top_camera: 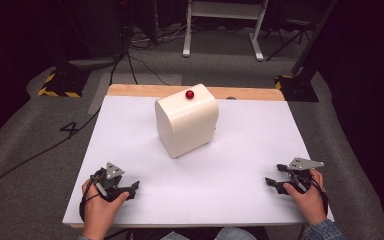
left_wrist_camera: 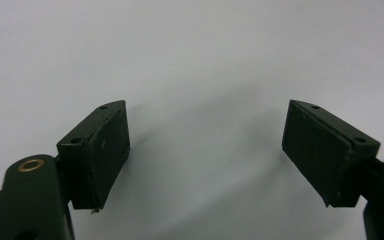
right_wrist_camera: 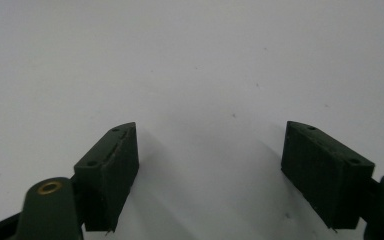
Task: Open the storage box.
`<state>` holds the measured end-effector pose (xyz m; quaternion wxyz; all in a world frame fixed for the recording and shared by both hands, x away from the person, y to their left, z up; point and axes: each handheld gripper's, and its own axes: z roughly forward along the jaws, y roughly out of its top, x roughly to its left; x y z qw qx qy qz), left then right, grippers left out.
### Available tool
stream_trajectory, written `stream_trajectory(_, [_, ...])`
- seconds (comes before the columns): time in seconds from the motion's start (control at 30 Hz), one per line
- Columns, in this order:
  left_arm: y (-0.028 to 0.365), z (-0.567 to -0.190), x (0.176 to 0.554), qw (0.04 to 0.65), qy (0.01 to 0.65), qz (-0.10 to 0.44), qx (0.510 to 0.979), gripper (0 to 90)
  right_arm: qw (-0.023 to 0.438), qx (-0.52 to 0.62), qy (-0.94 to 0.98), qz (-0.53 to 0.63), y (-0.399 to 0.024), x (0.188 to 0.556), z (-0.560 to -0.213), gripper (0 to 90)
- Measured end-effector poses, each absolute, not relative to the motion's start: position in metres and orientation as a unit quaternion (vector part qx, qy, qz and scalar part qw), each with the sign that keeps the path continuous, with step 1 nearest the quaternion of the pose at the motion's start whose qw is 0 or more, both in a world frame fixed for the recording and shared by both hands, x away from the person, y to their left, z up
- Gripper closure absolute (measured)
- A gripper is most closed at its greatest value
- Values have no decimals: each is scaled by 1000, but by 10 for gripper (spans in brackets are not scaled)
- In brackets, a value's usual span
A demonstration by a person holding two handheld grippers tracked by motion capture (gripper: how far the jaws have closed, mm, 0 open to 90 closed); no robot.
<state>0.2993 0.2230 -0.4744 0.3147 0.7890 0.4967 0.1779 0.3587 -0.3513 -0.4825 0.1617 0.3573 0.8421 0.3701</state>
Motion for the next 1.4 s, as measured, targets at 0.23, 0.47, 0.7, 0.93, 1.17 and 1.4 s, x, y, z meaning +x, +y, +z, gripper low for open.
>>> stream_trajectory(0.23, [194, -445, 295, 359, 454, 172, 797, 288, 163, 356, 842, 370, -351, 359, -483, 231])
stream_trajectory(0.47, [166, -424, 295, 410, 390, 170, 807, 332, 162, 357, 842, 370, -351, 359, -483, 231])
stream_trajectory(0.7, [137, -409, 308, 483, 312, 161, 802, 333, 162, 357, 842, 370, -351, 359, -483, 231])
stream_trajectory(0.93, [114, -414, 325, 520, 276, 164, 792, 399, 163, 357, 842, 370, -351, 358, -483, 231])
stream_trajectory(1.17, [103, -425, 348, 524, 286, 171, 784, 420, 163, 357, 842, 370, -351, 359, -483, 231])
stream_trajectory(1.4, [99, -436, 363, 497, 300, 182, 793, 430, 161, 358, 842, 369, -351, 359, -482, 231])
